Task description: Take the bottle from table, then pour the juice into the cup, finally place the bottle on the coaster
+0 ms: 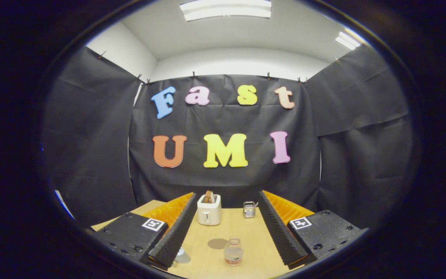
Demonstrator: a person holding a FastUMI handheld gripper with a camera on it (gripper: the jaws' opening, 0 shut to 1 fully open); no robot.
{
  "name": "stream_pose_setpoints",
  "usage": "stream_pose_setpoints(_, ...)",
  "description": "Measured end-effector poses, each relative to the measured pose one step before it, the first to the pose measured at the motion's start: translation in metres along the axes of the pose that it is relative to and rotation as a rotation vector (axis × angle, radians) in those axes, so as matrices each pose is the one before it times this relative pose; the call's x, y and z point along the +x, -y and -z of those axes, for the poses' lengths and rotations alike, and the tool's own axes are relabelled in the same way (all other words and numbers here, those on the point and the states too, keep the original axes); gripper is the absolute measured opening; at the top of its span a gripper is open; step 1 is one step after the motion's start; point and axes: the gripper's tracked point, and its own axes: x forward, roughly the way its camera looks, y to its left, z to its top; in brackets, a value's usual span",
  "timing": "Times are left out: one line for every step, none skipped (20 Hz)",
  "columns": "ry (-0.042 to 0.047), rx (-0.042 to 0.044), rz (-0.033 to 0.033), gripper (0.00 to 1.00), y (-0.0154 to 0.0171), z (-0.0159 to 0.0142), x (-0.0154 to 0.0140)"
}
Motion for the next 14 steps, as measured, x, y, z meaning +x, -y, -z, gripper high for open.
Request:
stream_pose_setpoints(0.00294, 0.0011, -0.00082, 1.0, 0.00033, 0.00074, -0.00024)
stream_pose_setpoints(0.00186, 0.00279, -0.0003, 1.0, 0.00085, 0.00031, -0.00037)
stream_pose_setpoints(-0.00002, 0.00448, -0.00139, 1.0, -0.00032, 0.00154, 0.00033)
stream_pose_setpoints(0.00279, 0.00317, -0.0012, 1.0, -0.00033, 0.00014, -0.00094)
stream_pose_setpoints(0.0007, -0.00462, -0.00379, 1.0, -0.00063, 0.00056, 0.00019)
stream_pose_setpoints(-0.00145, -0.00684, 0.00241, 1.0, 0.00023, 0.0012, 0.00016)
stream_pose_setpoints(-0.00109, -0.00583, 0.00605, 1.0, 0.00248, 0.00262, -0.0002)
stream_pose_setpoints(0.00018, 0.00023, 0.00248, 1.0, 0.00121, 0.00122, 0.00036)
stream_pose_setpoints(-0.00163, 0.00271, -0.00333, 1.0, -0.00206, 0.00165, 0.00159)
stream_pose_setpoints(-0.00511, 0.0022, 0.0019, 1.0, 0.00032, 0.0029, 0.00182)
stream_pose_setpoints(-0.00632, -0.00106, 0.0063, 1.0, 0.00182, 0.00288, 0.00113)
stream_pose_setpoints(-0.00723, -0.00346, 0.00812, 1.0, 0.00265, 0.0043, 0.00147)
stream_pose_setpoints(-0.00277, -0.00482, 0.00643, 1.0, 0.00109, 0.00278, 0.00136)
stream_pose_setpoints(-0.00009, -0.00646, 0.00405, 1.0, 0.00073, 0.00199, 0.00039)
